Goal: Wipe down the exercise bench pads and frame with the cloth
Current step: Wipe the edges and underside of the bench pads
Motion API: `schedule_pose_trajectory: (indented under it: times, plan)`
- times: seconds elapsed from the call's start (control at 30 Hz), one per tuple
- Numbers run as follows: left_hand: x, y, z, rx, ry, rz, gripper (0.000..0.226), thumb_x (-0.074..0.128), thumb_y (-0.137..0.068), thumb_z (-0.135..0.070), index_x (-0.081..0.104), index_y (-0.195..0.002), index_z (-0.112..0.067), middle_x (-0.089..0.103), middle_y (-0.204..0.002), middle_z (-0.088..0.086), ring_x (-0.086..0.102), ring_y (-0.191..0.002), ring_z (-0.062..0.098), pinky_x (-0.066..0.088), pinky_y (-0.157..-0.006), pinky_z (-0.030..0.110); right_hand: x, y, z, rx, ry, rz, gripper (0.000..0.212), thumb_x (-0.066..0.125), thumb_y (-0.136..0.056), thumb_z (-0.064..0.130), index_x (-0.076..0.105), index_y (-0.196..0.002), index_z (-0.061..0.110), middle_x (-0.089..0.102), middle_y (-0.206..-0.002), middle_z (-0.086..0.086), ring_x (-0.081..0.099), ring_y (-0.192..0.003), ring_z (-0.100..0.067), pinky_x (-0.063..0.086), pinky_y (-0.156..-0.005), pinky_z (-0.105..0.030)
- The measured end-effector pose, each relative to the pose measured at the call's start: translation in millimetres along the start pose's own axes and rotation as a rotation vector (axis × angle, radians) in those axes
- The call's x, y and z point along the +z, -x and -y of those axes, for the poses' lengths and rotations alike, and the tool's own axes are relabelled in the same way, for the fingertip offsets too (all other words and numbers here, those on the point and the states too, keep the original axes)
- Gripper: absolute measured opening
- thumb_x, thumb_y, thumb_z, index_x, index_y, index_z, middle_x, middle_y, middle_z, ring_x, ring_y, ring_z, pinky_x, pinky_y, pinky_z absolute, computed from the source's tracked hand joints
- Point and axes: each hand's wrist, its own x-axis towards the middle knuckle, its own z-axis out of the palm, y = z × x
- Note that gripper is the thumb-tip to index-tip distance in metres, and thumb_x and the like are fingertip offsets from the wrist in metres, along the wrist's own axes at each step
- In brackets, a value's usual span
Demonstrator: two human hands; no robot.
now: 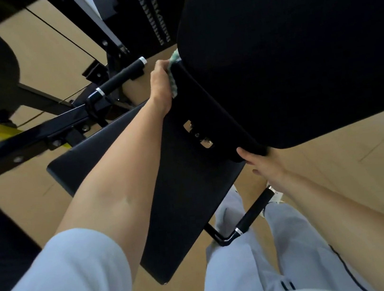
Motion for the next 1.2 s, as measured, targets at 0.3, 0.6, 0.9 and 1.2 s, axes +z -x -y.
schedule_pose_trajectory:
  times: [0.3, 0.6, 0.9, 1.2]
  plan:
    - [17, 41, -3, 0.354, -0.176, 0.030, 0.029, 0.046, -0.109, -0.020, 0.071, -0.119, -0.009, 0.073, -0.099, 0.000, 0.071, -0.089, 0.014, 0.060, -0.078, 0.030, -12, 22, 21, -0.025, 0.038, 0.163, 0.043, 0.069, -0.094, 0.038, 0.051, -0.131, 0.025, 0.062, -0.129, 0.002, 0.064, -0.099, -0.008, 0.044, -0.098, -0.031]
    - [76, 123, 53, 0.341, -0.138, -0.319, 0.040, 0.054, -0.106, -0.018, 0.062, -0.144, -0.027, 0.068, -0.139, -0.006, 0.062, -0.119, 0.006, 0.048, -0.107, 0.024, -46, 62, 32, -0.019, 0.002, 0.148, 0.042, 0.064, -0.098, 0.036, 0.052, -0.135, 0.023, 0.066, -0.122, 0.005, 0.070, -0.104, -0.022, 0.051, -0.106, -0.045]
    - [128, 241, 138, 0.223, -0.521, -0.351, 0.034, 0.068, -0.096, -0.010, 0.073, -0.130, -0.013, 0.075, -0.120, 0.005, 0.070, -0.110, 0.024, 0.055, -0.098, 0.036, -106, 98, 45, -0.108, 0.082, 0.232, 0.040, 0.057, -0.102, 0.020, 0.046, -0.141, 0.014, 0.061, -0.116, -0.001, 0.066, -0.105, -0.026, 0.048, -0.104, -0.044]
    - [229, 367, 153, 0.141, 0.045, -0.164, 0.024, 0.058, -0.099, 0.000, 0.073, -0.092, -0.017, 0.075, -0.088, 0.000, 0.070, -0.096, 0.024, 0.059, -0.089, 0.041, -244, 139, 41, -0.176, 0.116, 0.466, 0.039, 0.067, -0.097, 0.025, 0.057, -0.135, 0.025, 0.070, -0.124, -0.006, 0.068, -0.111, -0.027, 0.057, -0.084, -0.040]
